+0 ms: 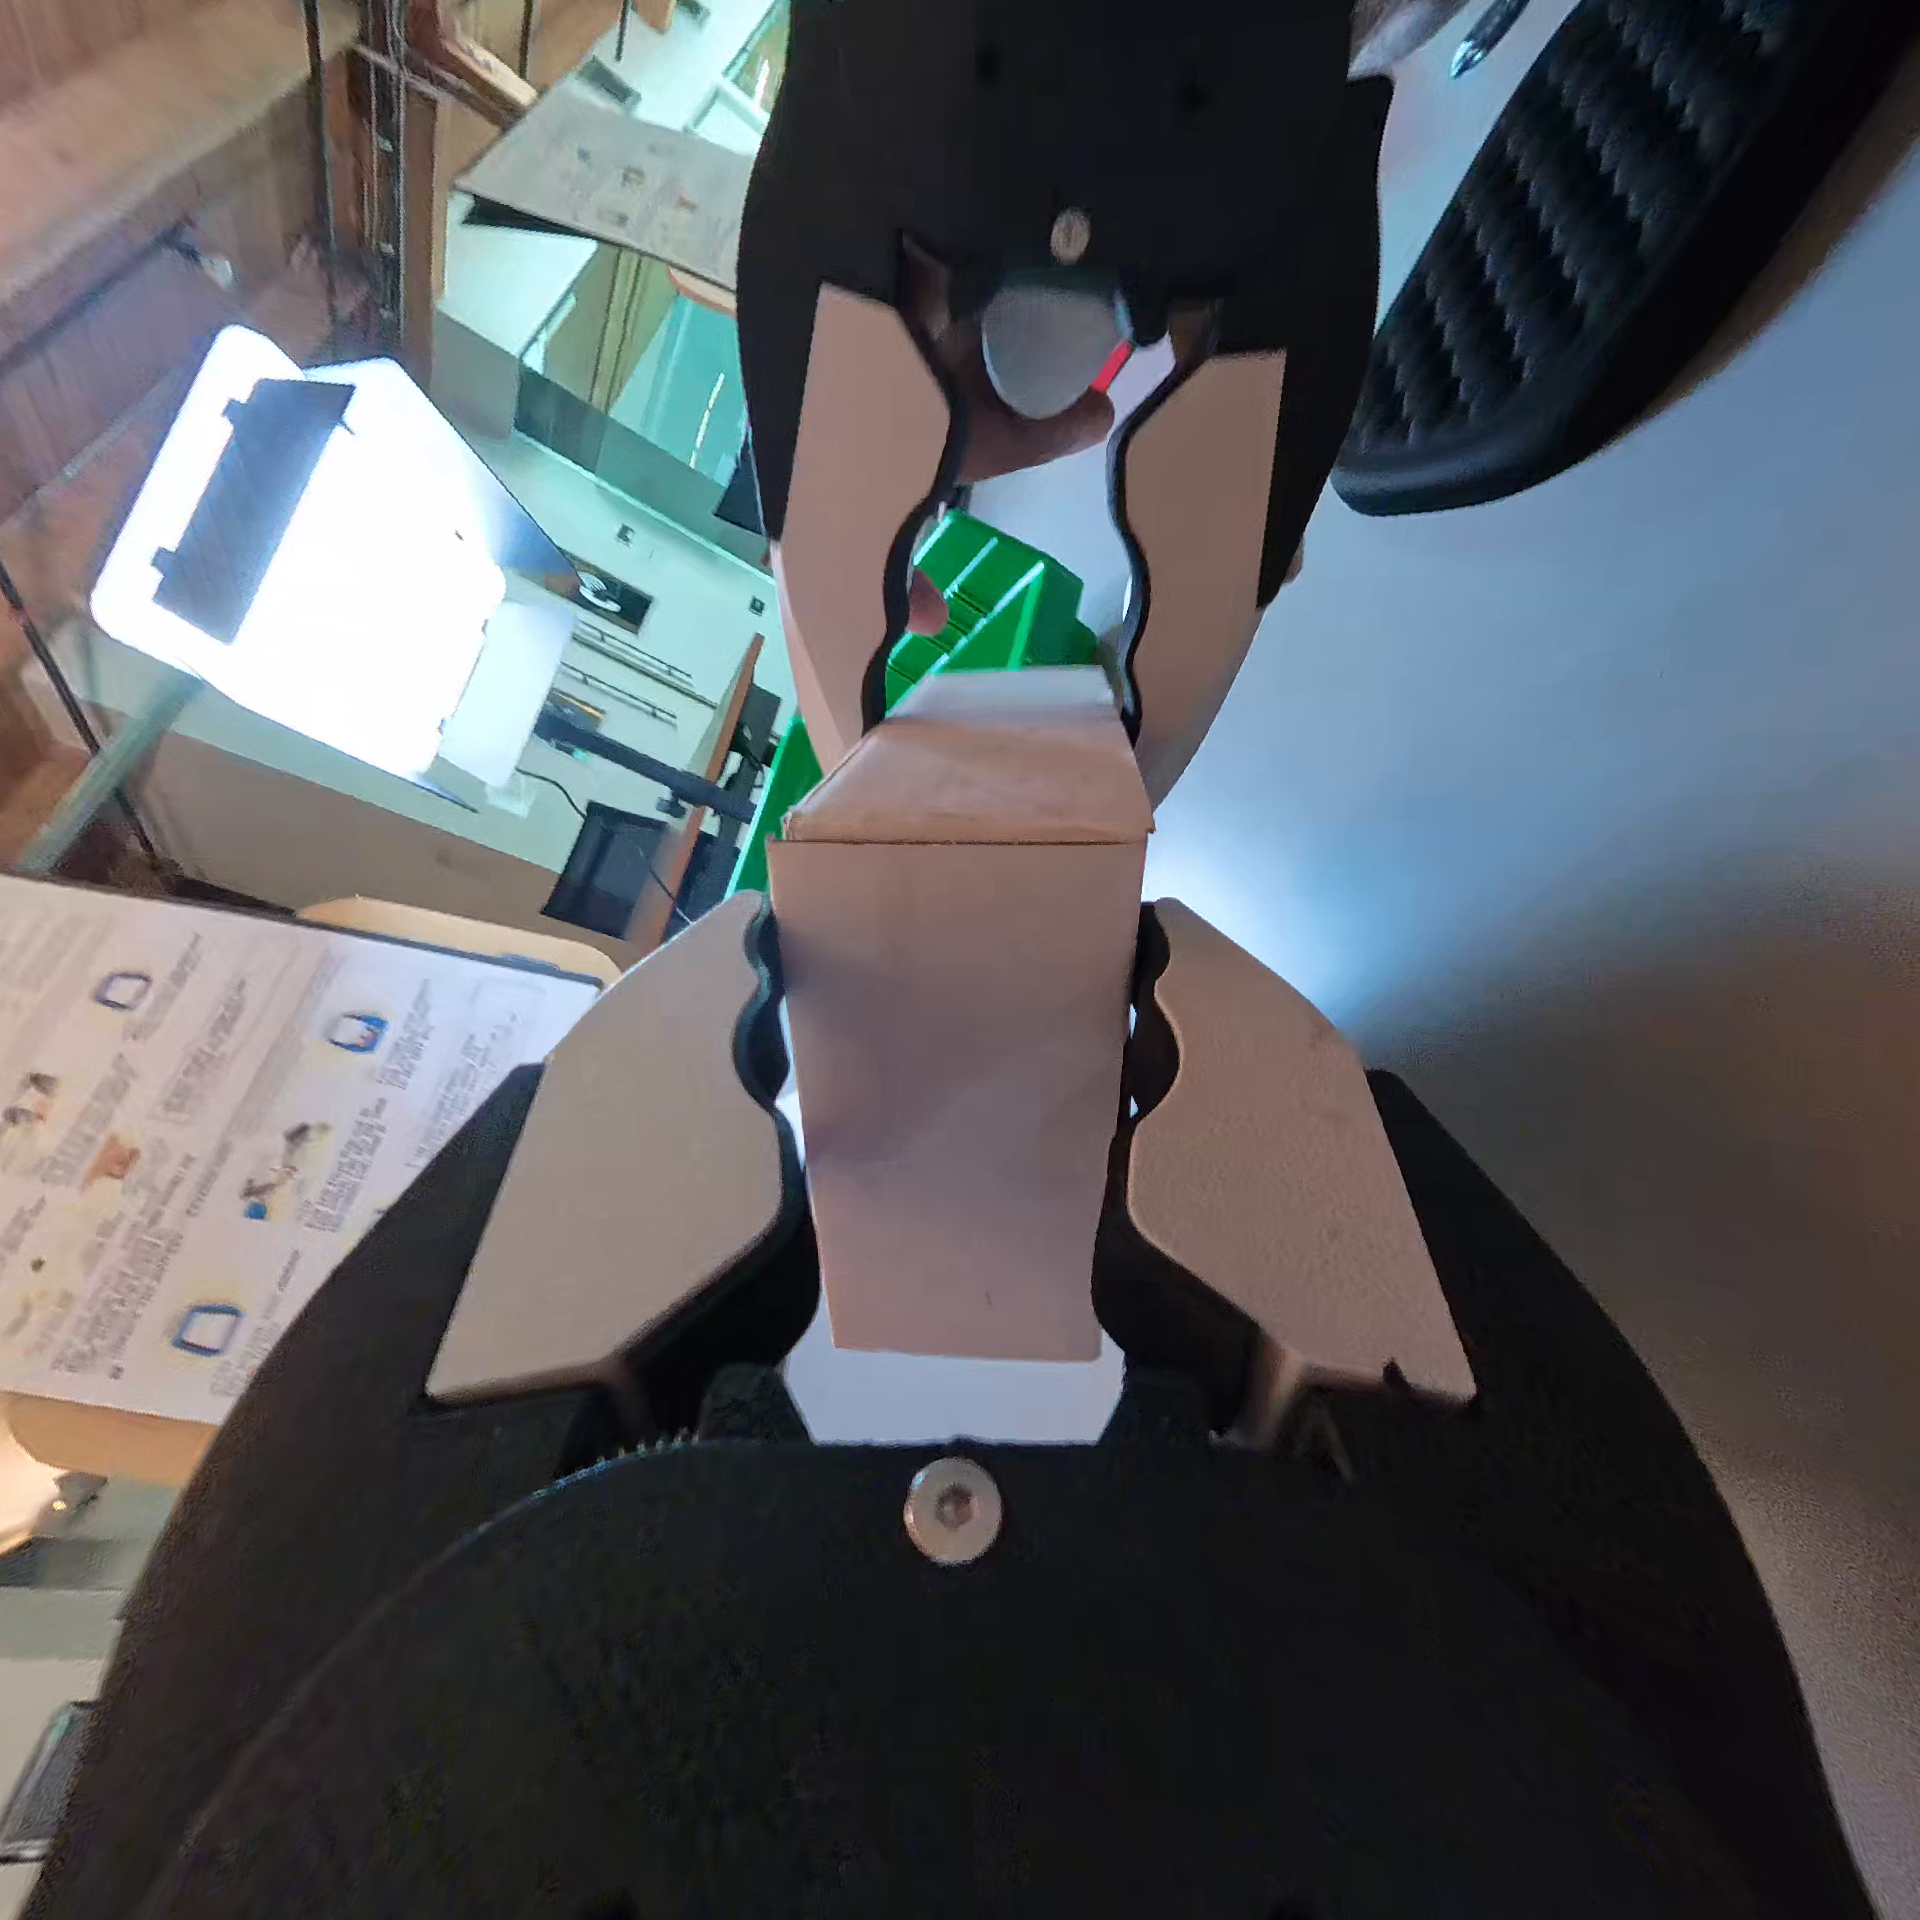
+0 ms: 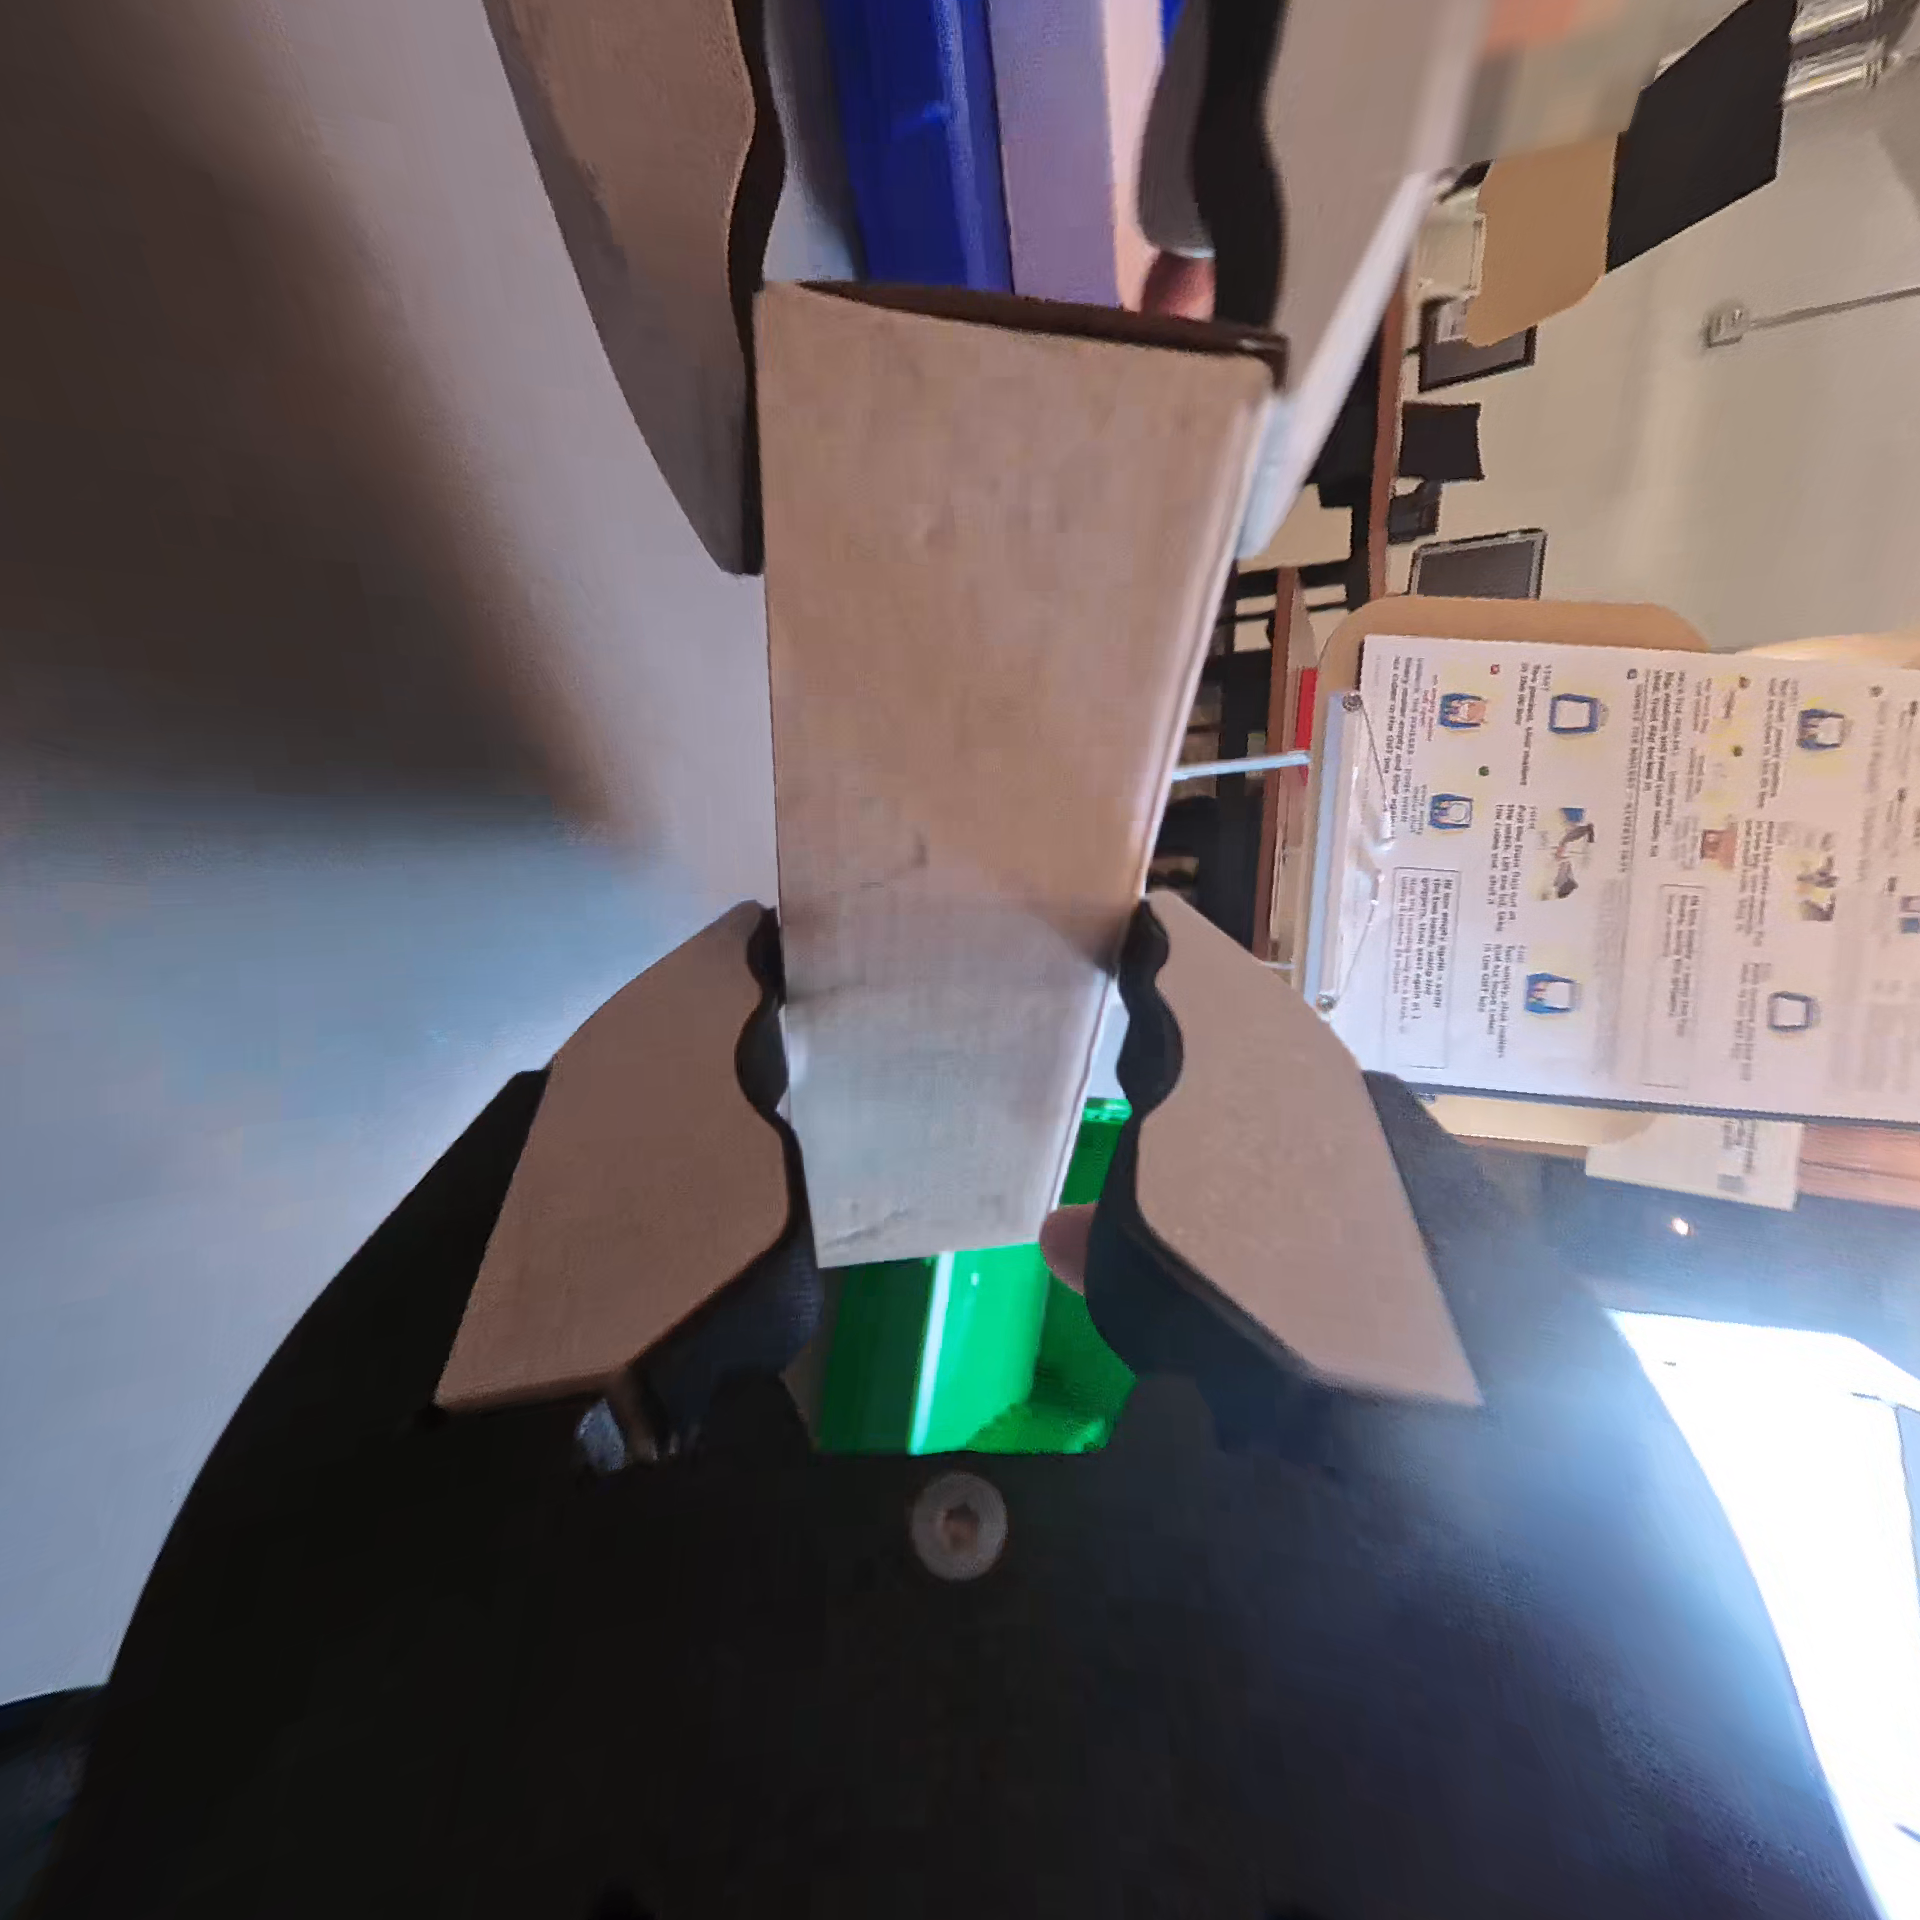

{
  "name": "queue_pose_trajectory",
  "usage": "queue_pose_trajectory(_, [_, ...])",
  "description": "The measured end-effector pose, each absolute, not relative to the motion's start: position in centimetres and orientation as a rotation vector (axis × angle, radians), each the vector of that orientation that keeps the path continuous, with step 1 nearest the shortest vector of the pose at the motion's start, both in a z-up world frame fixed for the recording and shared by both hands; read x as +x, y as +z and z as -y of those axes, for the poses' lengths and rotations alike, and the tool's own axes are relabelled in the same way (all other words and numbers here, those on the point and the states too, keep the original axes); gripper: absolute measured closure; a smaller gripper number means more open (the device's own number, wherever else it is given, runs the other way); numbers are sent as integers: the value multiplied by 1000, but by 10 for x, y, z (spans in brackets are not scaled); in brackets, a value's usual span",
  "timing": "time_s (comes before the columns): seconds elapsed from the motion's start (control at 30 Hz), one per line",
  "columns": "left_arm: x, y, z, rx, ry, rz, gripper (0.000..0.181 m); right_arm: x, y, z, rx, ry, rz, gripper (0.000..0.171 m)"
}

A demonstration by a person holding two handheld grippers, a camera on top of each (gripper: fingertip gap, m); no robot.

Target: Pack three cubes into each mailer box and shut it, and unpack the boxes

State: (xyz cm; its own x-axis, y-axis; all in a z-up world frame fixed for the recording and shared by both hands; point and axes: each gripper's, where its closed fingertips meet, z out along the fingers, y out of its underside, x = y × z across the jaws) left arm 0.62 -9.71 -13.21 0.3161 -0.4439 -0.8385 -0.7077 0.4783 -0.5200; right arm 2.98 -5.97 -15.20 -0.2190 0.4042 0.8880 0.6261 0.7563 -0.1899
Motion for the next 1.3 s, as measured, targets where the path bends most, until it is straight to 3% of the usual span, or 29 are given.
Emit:
queue_pose_trajectory(0.13, [7,-112,93,-1131,184,-1238,117,34,-131,54,-820,-308,1848,110])
queue_pose_trajectory(0.23, [-6,-96,88,-1276,-43,-1065,103,48,-111,41,-914,-356,1832,110])
queue_pose_trajectory(0.5, [-59,-92,84,-1436,-292,-716,118,104,-50,-109,-1121,-785,1571,110])
queue_pose_trajectory(0.7, [-70,-105,83,-1467,-276,-679,121,117,-96,-234,-1216,-982,1535,110])
queue_pose_trajectory(0.87, [-80,-114,75,-1502,-289,-646,123,109,-154,-285,-1186,-1093,1593,108])
queue_pose_trajectory(1.1, [-96,-133,61,-1570,-288,-601,124,110,-215,-302,-1326,-987,1669,108])
queue_pose_trajectory(1.17, [-98,-136,59,-1586,-312,-581,124,113,-228,-298,-1487,-901,1692,94])
queue_pose_trajectory(1.3, [-102,-141,55,-1610,-327,-560,124,101,-230,-284,-1596,-681,1729,90])
